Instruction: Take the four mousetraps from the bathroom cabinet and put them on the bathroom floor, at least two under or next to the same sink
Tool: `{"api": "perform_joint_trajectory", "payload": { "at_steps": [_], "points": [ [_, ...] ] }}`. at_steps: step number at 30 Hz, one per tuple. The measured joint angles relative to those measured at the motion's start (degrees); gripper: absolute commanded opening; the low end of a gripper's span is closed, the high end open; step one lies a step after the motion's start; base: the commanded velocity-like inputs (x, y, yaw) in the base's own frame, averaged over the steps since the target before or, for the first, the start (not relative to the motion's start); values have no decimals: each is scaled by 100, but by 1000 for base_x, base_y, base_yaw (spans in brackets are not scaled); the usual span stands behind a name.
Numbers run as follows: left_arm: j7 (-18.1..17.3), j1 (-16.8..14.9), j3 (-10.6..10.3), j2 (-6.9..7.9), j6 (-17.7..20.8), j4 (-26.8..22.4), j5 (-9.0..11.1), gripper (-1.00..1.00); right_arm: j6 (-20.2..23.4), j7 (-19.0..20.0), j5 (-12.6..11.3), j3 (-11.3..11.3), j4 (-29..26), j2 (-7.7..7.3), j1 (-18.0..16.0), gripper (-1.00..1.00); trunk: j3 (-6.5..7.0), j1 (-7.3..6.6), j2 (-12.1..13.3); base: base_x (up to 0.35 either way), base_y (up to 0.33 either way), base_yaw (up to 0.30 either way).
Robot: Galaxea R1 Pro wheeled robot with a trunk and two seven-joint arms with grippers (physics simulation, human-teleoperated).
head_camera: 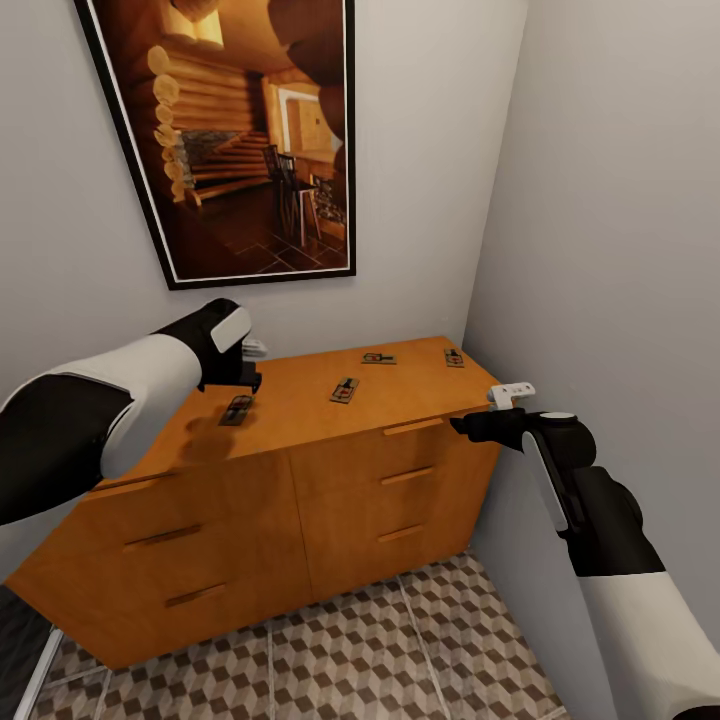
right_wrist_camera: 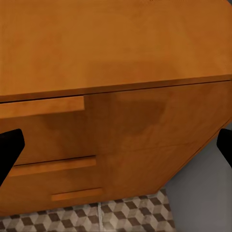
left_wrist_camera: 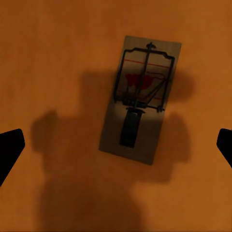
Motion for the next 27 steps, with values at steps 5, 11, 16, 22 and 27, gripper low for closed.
{"api": "perform_joint_trajectory", "payload": {
  "at_steps": [5, 11, 16, 22, 27],
  "points": [
    [-7, 49, 0, -4, -2, 1, -1, 100, 0, 2, -2, 0, 0, 0, -4, 100, 0, 0, 0, 0, 0, 0],
    [-15, 130, -1, -6, -14, 0, -6, 100, 0, 2, 1, 0, 0, 0, -1, 100, 0, 0, 0, 0, 0, 0],
    [-74, 182, 0, -6, -48, -4, -7, 100, 0, 5, -1, 0, 6, 0, 0, 100, 0, 0, 0, 0, 0, 0],
    [-232, 232, -10, -6, -69, -17, -19, 100, 0, 7, -3, 0, 8, 0, 0, 100, 0, 0, 0, 0, 0, 0],
    [-362, 250, -21, -3, -114, -22, -24, 100, 0, 7, -4, 0, 9, 0, 2, 100, 0, 0, 0, 0, 0, 0]
  ]
}}
